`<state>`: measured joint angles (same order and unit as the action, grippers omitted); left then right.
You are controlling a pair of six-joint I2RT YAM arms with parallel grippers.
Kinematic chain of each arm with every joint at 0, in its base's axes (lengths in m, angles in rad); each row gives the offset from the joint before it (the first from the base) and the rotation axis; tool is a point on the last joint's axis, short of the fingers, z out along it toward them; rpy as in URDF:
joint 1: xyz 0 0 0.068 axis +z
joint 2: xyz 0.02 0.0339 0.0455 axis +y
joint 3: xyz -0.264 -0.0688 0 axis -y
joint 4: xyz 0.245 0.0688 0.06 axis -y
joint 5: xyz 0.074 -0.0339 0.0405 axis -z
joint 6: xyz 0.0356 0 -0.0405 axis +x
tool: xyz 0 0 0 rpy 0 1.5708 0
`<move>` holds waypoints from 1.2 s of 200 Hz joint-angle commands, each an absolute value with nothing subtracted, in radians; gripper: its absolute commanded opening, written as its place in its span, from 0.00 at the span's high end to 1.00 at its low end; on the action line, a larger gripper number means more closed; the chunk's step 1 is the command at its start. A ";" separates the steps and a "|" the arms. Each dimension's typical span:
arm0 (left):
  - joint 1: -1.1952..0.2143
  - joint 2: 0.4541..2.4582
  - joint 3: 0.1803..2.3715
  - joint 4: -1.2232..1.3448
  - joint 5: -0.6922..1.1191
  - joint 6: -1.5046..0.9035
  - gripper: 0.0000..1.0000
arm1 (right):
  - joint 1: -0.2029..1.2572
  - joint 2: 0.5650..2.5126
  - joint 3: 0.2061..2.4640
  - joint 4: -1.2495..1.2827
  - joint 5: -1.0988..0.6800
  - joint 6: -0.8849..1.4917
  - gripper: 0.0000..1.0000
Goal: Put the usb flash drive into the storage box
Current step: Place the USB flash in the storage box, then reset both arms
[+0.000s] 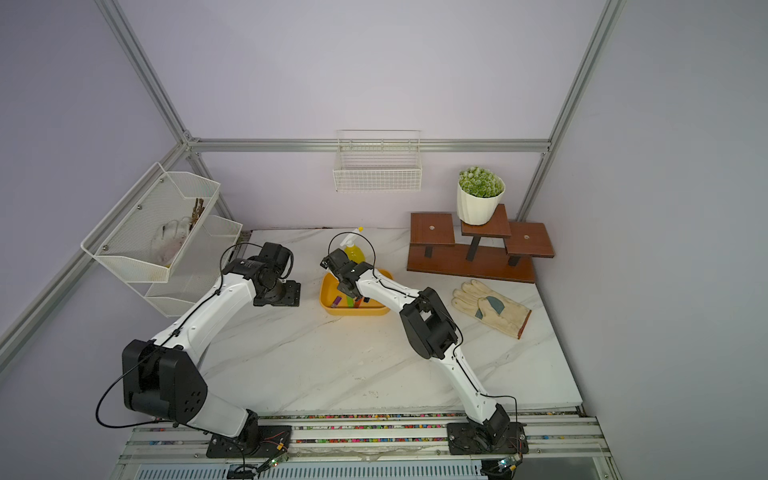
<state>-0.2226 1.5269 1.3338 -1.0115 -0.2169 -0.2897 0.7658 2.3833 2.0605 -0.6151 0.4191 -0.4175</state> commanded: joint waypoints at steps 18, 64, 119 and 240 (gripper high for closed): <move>-0.215 1.536 1.404 -1.000 -0.229 -0.259 0.22 | 0.788 2.203 1.950 -0.564 0.466 -0.369 0.63; -0.189 1.526 1.326 -0.856 -0.276 -0.226 0.20 | 0.798 1.990 1.786 -0.566 0.490 -0.258 0.62; -0.128 1.497 1.199 -0.643 -0.311 -0.182 0.17 | 0.784 1.684 1.417 -0.469 0.559 -0.091 0.44; -0.040 1.451 0.722 0.108 -0.327 -0.118 0.00 | 0.616 1.548 1.032 -0.304 0.689 0.077 0.21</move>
<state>-0.0650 1.4811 0.8162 -0.2138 -0.3290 -0.1547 0.6323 1.5749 1.0489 -0.3794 0.6640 0.0441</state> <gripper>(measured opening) 0.981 0.770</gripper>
